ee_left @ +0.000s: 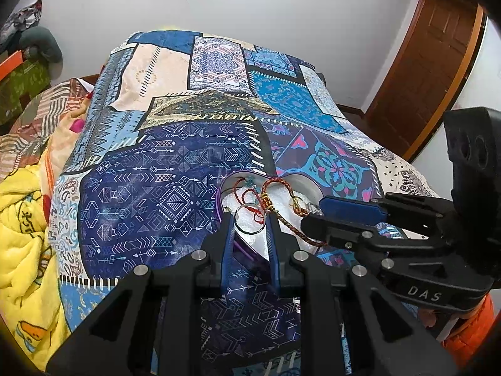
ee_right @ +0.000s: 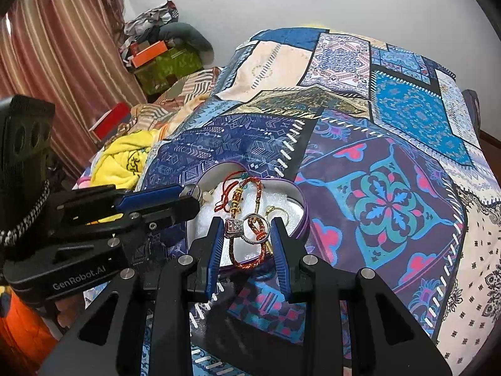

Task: Organize jewelry
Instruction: 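Lower the silver ring into the heart tin and open the right tool, then move the right tool to a small silver charm on the quilt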

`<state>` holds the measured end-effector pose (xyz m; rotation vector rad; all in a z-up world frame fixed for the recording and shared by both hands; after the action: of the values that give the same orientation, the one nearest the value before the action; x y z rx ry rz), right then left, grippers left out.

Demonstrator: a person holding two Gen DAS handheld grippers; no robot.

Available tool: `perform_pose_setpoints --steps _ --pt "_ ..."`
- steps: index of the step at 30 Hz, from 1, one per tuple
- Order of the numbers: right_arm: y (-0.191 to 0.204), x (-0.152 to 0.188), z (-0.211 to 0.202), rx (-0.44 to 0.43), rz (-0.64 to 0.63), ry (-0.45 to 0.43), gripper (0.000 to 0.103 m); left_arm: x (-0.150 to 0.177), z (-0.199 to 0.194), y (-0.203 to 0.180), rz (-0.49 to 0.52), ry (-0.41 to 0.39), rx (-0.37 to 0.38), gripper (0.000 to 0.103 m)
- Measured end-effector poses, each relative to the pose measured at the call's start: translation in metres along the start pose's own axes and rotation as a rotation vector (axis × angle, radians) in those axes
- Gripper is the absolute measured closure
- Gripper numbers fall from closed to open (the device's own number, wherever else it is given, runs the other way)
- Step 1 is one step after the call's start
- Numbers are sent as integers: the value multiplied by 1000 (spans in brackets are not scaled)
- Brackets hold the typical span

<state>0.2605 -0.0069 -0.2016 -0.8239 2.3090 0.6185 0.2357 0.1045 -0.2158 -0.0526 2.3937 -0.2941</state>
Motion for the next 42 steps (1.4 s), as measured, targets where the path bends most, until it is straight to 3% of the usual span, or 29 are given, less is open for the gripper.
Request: perform_pose_setpoints --steps 9,24,36,42 --pt "3 2 0 11 -35 0 75 -3 2 0 -13 18 8 84" --pt "-9 -2 -38 36 -2 -54 75 -9 -34 -13 18 -22 -69 84" --pt "-36 7 -85 89 51 -121 74 -6 -48 -60 70 -26 -54 81" --pt "-61 27 -97 139 96 -109 74 4 -33 -85 88 22 -27 80"
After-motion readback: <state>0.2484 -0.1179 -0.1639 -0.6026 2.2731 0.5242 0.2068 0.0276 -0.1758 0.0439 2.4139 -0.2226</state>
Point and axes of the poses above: each gripper's, at about its wrist camera, not at the fingertips, and z roughly the way its jaws point, y to its left, x to its underside, the point moved 5 cm from there along z, roughly the way its jaws point
